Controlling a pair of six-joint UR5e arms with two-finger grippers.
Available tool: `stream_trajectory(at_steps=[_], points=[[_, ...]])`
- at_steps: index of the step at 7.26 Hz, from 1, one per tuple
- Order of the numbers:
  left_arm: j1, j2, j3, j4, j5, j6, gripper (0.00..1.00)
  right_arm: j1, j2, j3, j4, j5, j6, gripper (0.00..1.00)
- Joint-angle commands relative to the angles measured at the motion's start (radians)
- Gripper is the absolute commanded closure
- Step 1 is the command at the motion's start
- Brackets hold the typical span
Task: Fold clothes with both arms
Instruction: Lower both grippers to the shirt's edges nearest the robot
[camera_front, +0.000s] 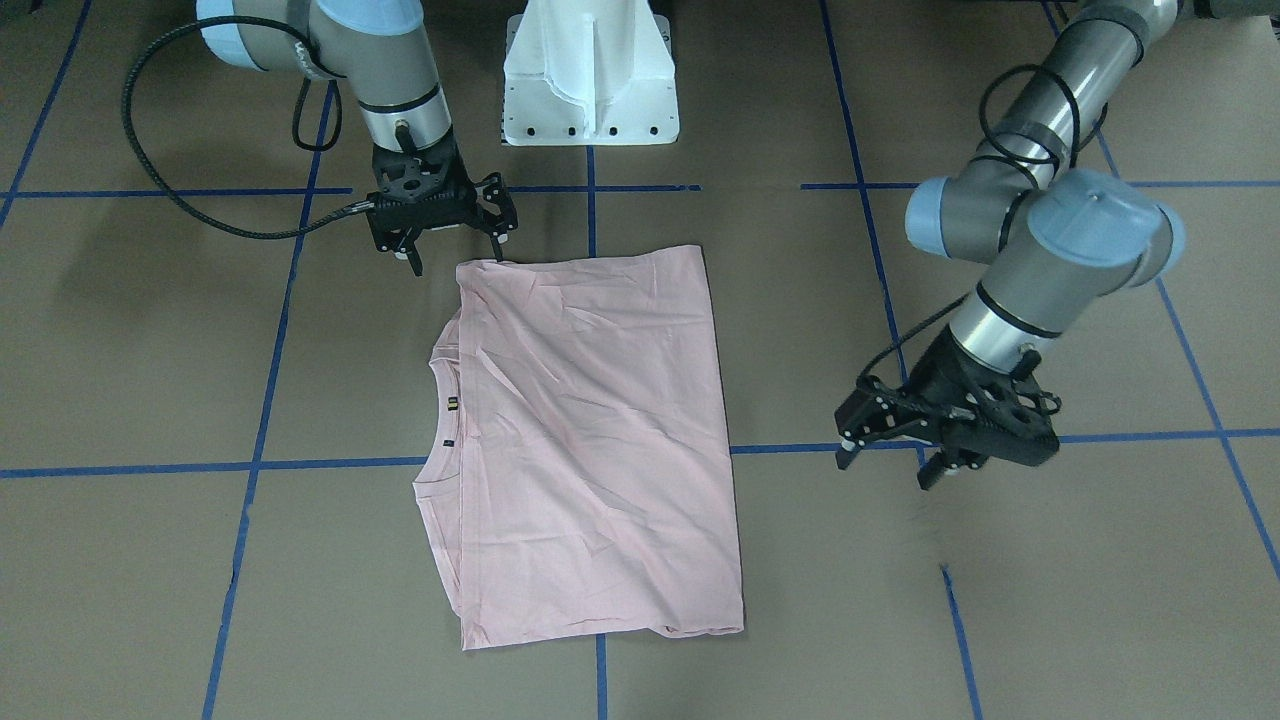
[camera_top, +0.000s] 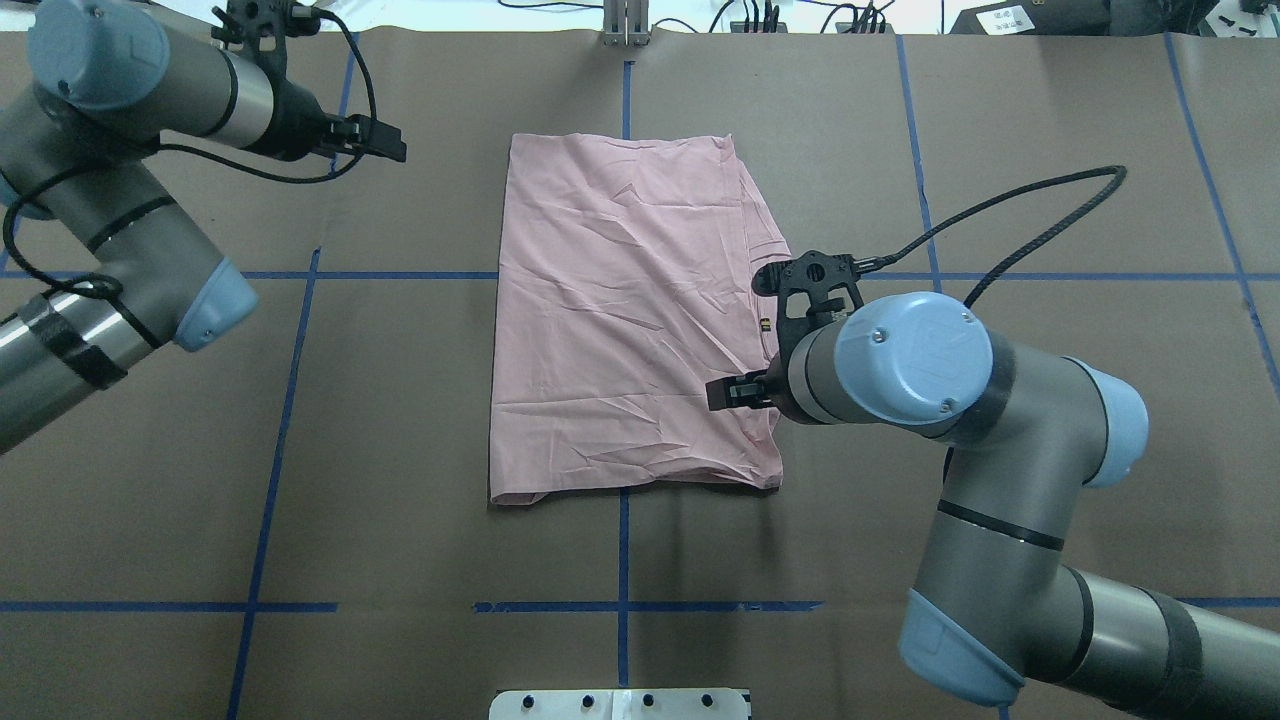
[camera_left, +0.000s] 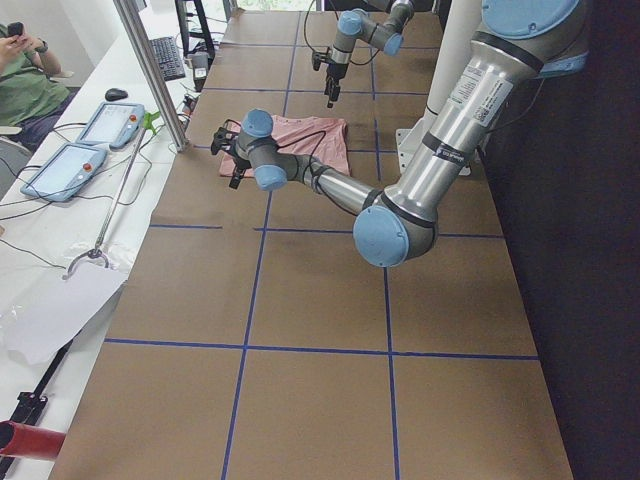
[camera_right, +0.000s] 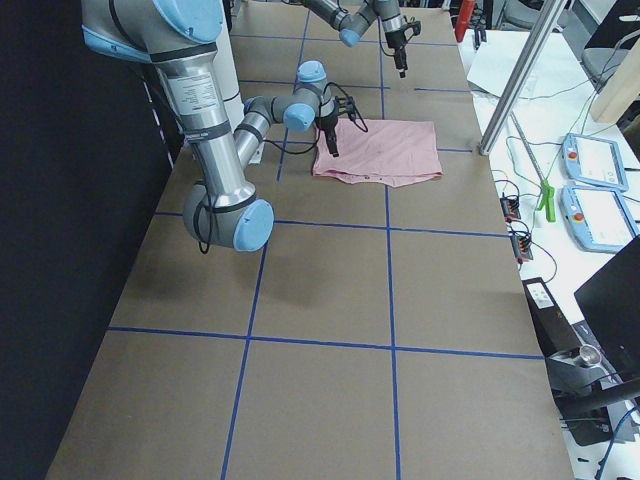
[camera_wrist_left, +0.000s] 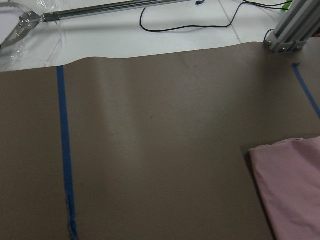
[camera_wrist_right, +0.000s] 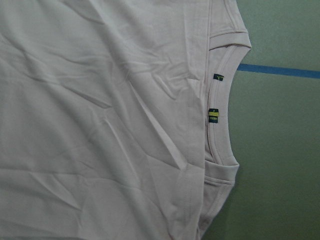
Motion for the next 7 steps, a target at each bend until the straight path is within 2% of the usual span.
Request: stream_trajectory(at_steps=[1,2,3,4,5,7], points=[[0.202,0.162,-0.261,0.001,0.113,-0.253,0.0,0.005,-0.055,0.005,0.173,-0.019,0.261,0.01],[0.321,0.193,-0.305,0.012,0.229,-0.343,0.0,0.005,-0.052,0.002,0.172,-0.057,0.274,0.01],[0.401,0.18,-0.304,0.089,0.294,-0.429,0.06,0.005,-0.052,-0.001,0.17,-0.065,0.275,0.01],[0.466,0.116,-0.299,0.228,0.351,-0.48,0.22,0.005,-0.052,-0.002,0.17,-0.067,0.275,0.0],[0.492,0.089,-0.296,0.291,0.356,-0.481,0.23,0.005,-0.05,-0.003,0.17,-0.067,0.275,0.0],[0.509,0.091,-0.292,0.296,0.354,-0.473,0.25,0.005,-0.05,-0.003,0.17,-0.067,0.275,0.0]])
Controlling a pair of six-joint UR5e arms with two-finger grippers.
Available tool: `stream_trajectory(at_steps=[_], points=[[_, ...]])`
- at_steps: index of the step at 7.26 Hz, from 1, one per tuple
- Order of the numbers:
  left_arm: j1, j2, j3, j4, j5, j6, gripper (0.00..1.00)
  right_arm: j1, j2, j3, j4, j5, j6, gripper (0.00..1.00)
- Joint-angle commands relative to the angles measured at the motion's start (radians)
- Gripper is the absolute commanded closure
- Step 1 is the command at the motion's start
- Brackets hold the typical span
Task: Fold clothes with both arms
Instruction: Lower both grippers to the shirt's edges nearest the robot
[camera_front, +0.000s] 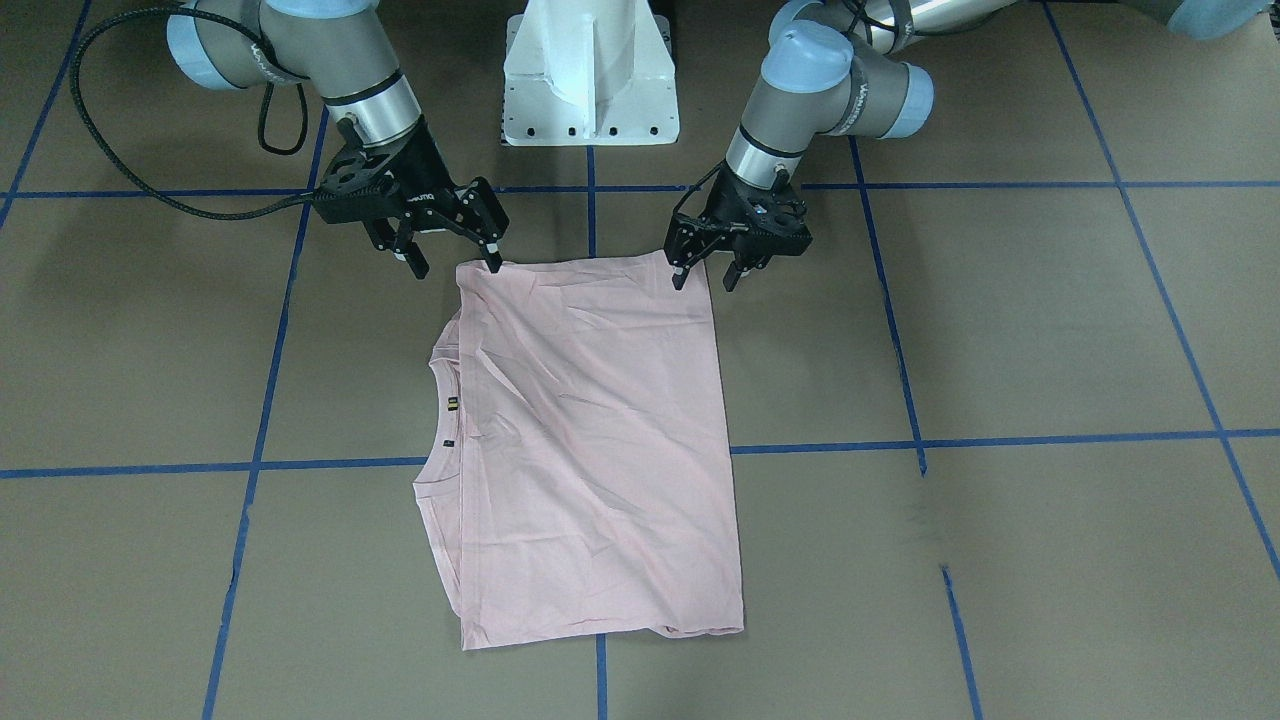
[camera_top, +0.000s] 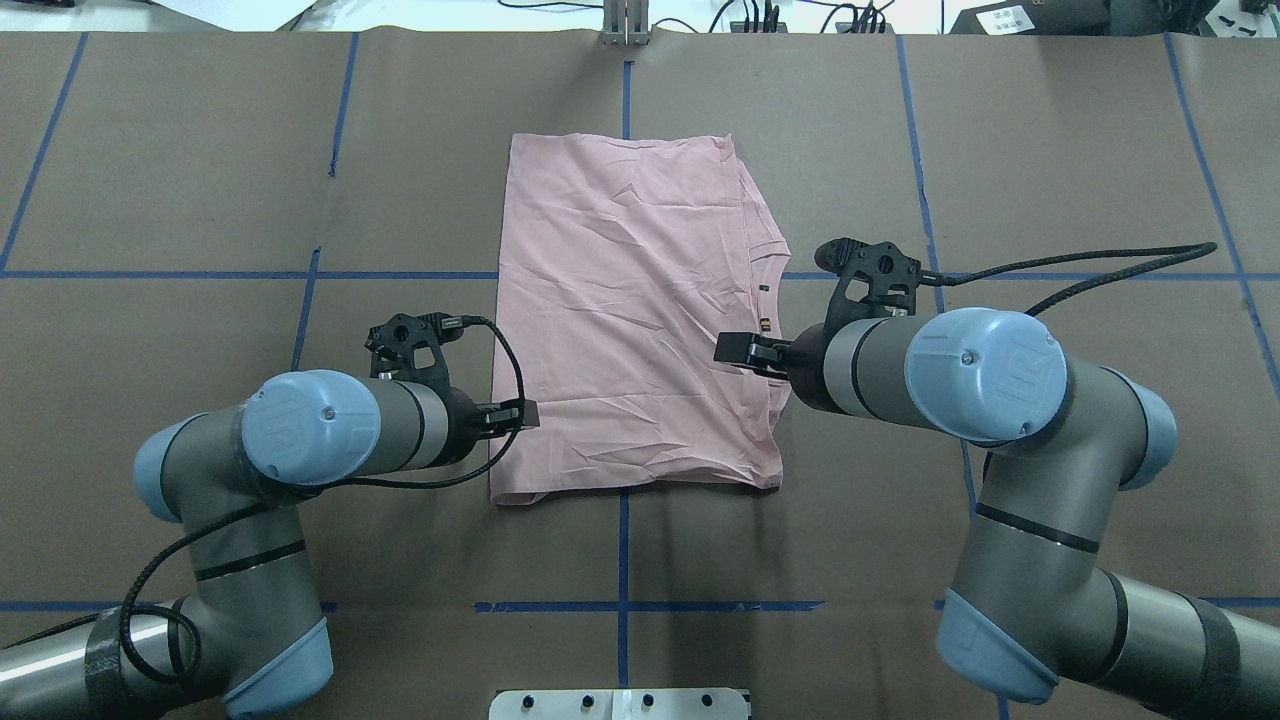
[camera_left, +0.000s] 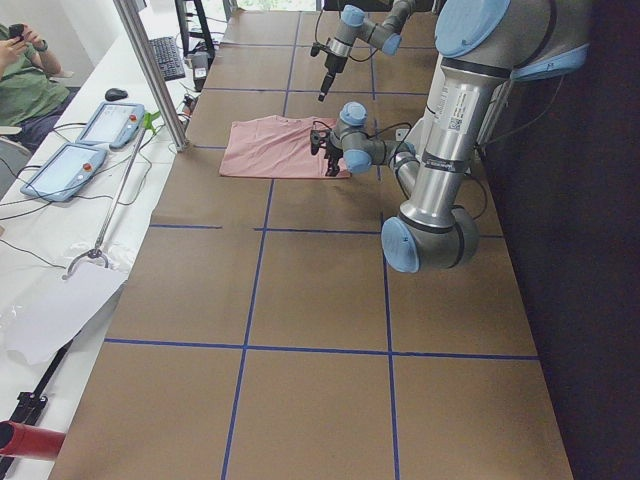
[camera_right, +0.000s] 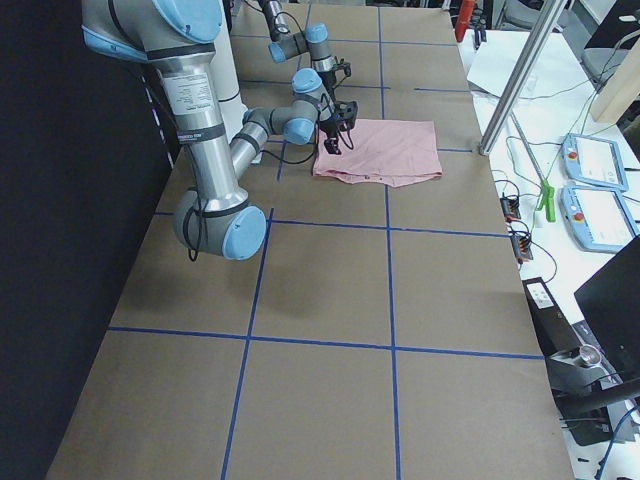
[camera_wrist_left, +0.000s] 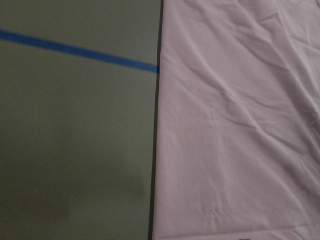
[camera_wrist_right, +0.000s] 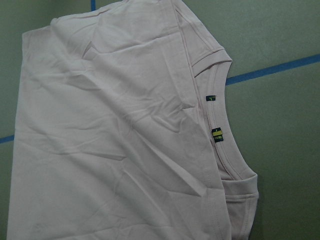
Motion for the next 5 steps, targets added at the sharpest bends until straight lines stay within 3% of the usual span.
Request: stream_trajectory(at_steps=[1,5], points=[[0.022,-0.003,0.004,0.02,0.002,0.005,0.26,0.0,-0.001,0.0,0.0,0.0,0.0,0.0],[0.057,-0.004,-0.002,0.049,-0.002,0.007,0.29,0.0,-0.003,-0.002,0.0,-0.002,0.0,0.0]])
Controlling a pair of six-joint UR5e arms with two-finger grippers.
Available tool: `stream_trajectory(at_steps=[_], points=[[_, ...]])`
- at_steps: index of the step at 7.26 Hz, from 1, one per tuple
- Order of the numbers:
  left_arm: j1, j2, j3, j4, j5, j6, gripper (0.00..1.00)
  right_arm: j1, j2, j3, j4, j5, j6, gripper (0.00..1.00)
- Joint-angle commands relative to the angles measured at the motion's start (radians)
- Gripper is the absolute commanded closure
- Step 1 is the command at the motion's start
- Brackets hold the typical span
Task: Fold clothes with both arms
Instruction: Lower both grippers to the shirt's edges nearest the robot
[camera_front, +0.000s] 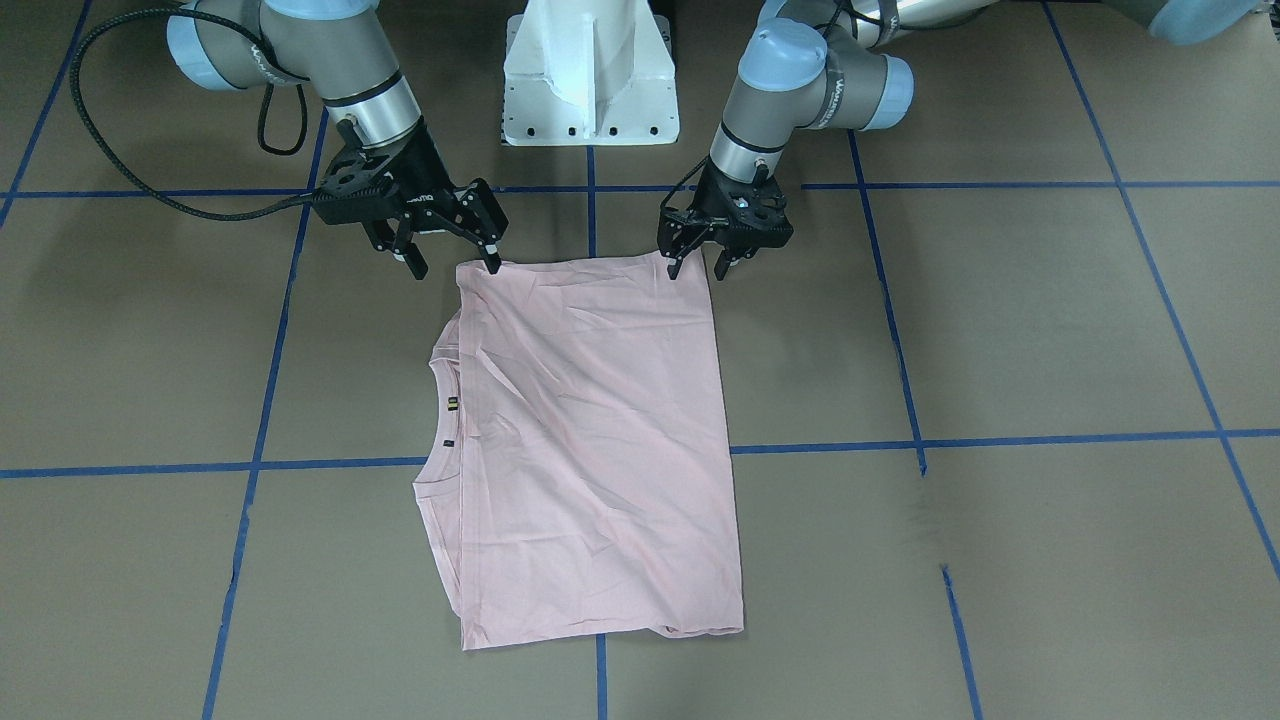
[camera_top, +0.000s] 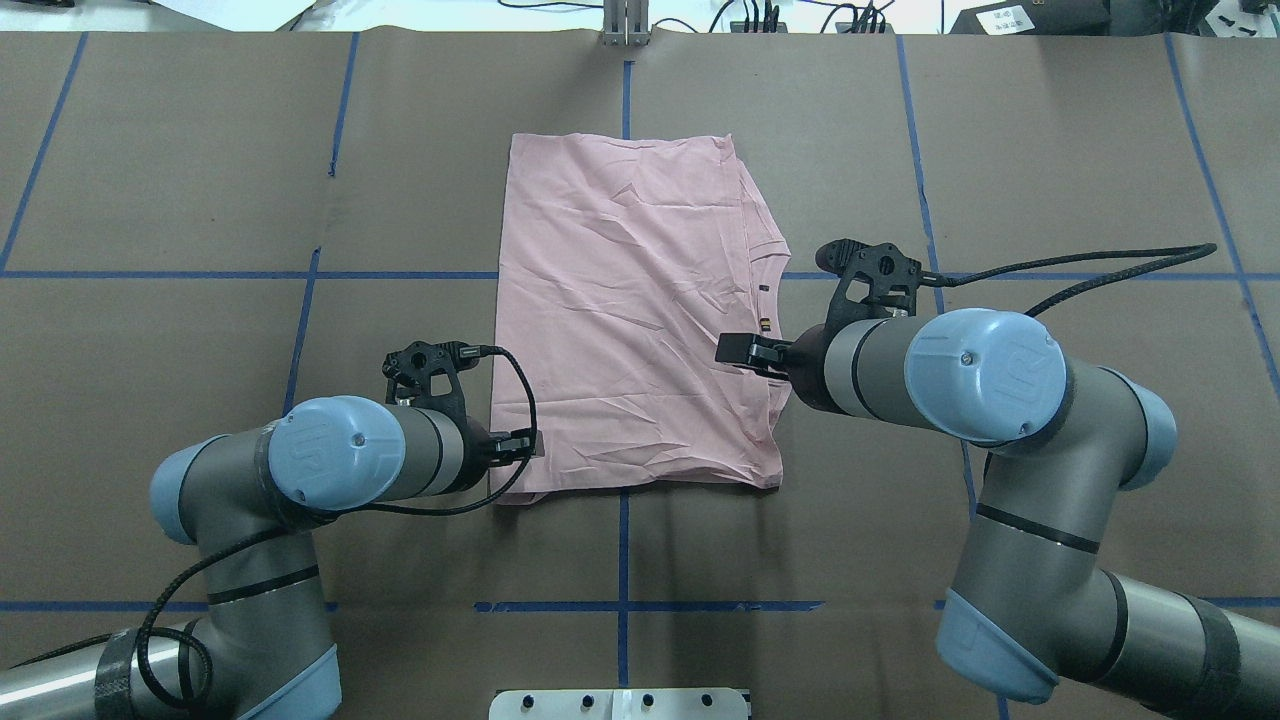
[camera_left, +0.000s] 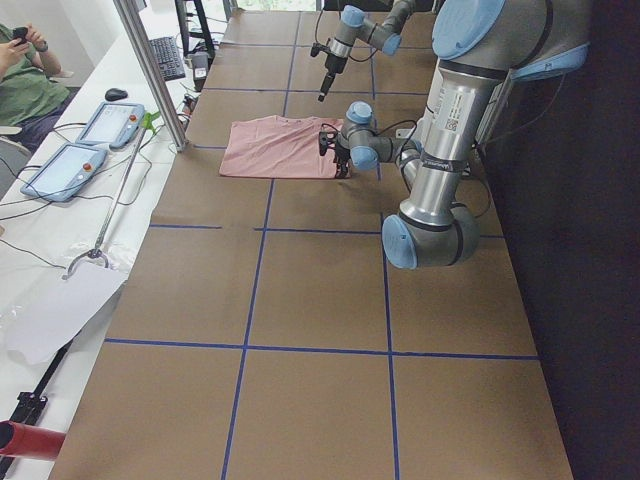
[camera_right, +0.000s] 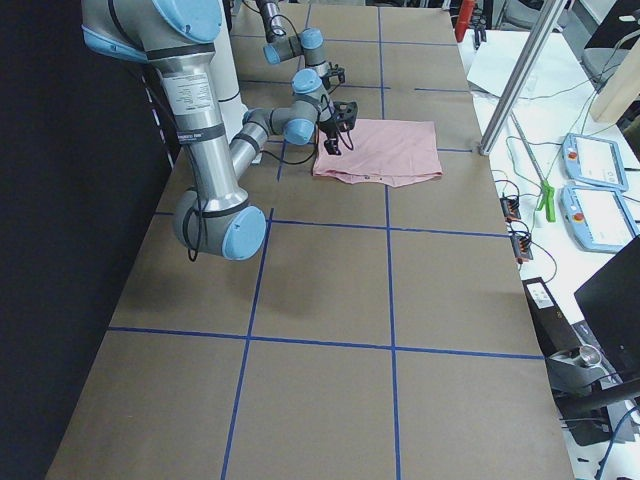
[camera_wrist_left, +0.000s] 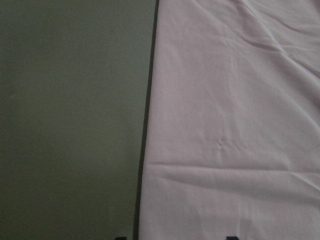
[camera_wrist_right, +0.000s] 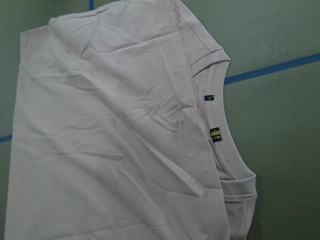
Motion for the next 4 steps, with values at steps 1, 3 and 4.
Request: stream_trajectory(at_steps=[1,3,4], points=[[0.024,-0.001,-0.001,0.0,-0.001,0.002,0.3,-0.001,-0.001,0.0,0.0,-0.001,0.0,0.0],[0.032,-0.001,-0.004,0.002,-0.001,0.0,0.43,0.0,-0.001,0.0,-0.001,-0.001,0.002,0.0],[0.032,-0.001,-0.006,0.0,-0.001,0.0,0.71,-0.001,-0.001,-0.002,-0.001,-0.001,0.002,0.0]])
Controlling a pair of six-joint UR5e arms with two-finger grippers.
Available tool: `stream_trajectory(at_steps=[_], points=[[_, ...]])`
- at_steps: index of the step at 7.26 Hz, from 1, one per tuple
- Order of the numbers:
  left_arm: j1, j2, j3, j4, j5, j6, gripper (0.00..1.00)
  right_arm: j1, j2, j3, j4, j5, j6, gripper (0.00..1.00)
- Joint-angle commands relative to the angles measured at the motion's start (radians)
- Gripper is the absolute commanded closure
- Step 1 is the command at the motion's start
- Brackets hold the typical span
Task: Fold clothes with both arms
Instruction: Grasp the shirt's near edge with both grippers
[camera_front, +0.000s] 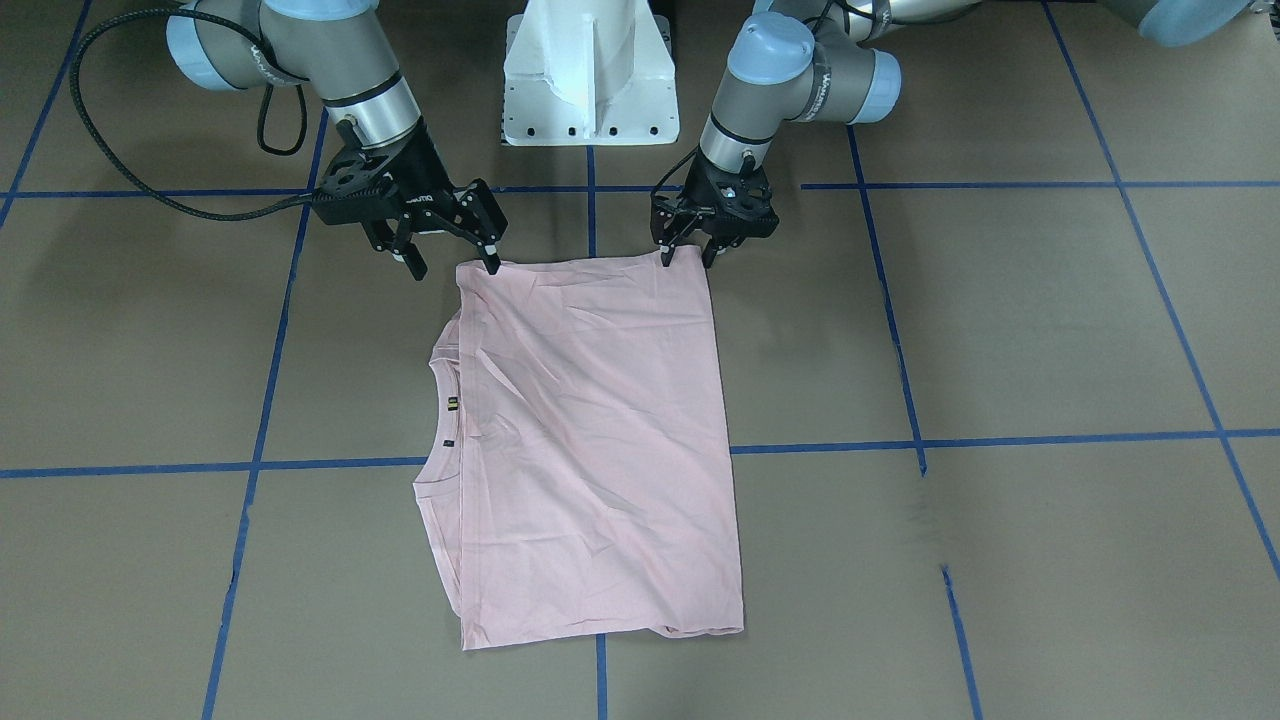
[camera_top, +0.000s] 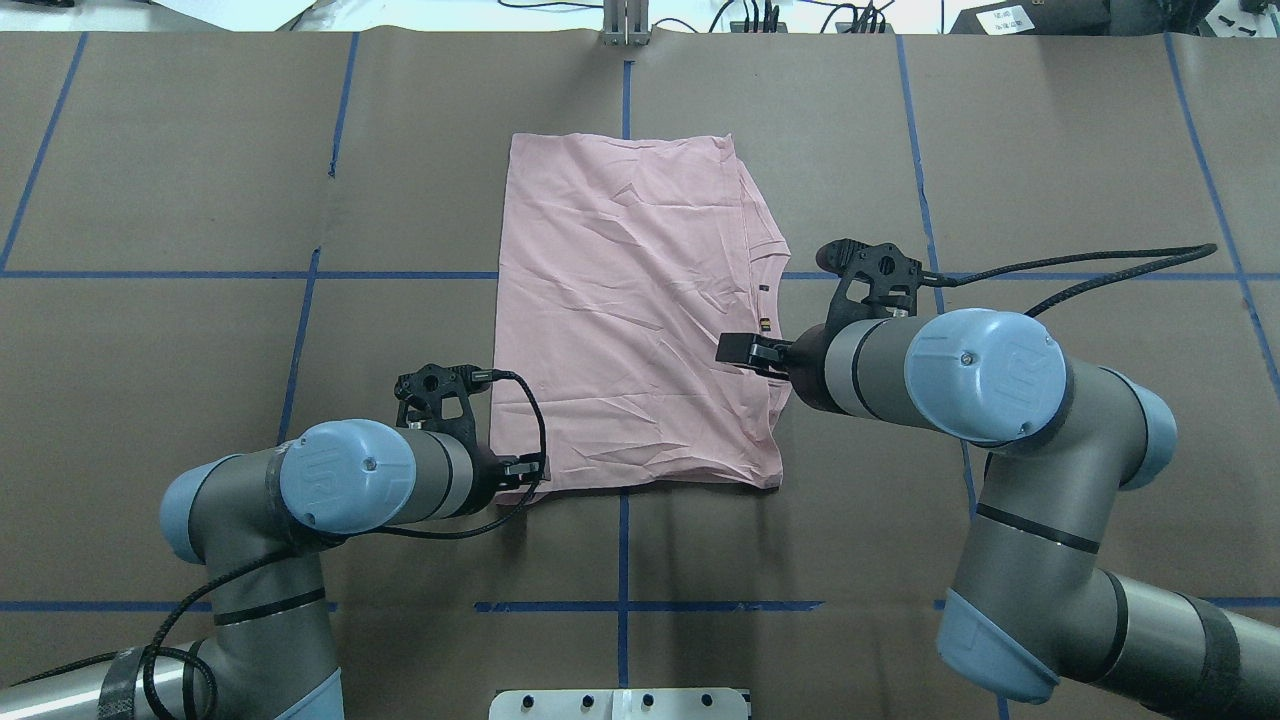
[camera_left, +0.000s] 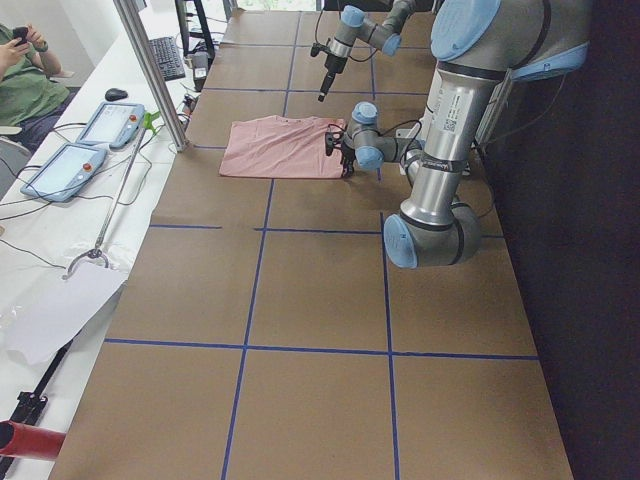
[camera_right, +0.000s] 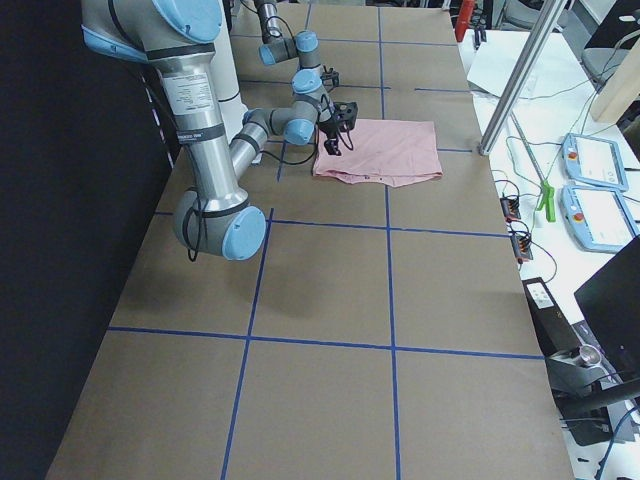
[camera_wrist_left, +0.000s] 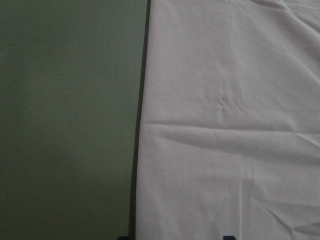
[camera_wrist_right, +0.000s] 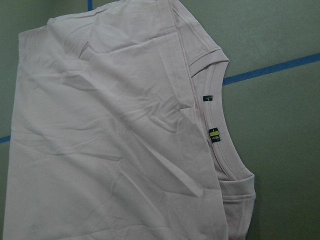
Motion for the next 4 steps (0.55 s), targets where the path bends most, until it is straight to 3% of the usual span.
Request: stream_trajectory(at_steps=[1,3,4], points=[[0.001,0.001,-0.004,0.0,0.0,-0.002,1.0,-0.001,0.0,-0.003,0.0,-0.011,0.0,0.0],[0.0,0.001,-0.005,0.0,0.002,-0.003,1.0,-0.022,0.008,-0.033,-0.003,-0.038,0.075,0.02],[0.001,0.001,-0.005,-0.001,0.002,-0.003,1.0,-0.083,0.018,-0.035,-0.034,-0.104,0.191,0.08]])
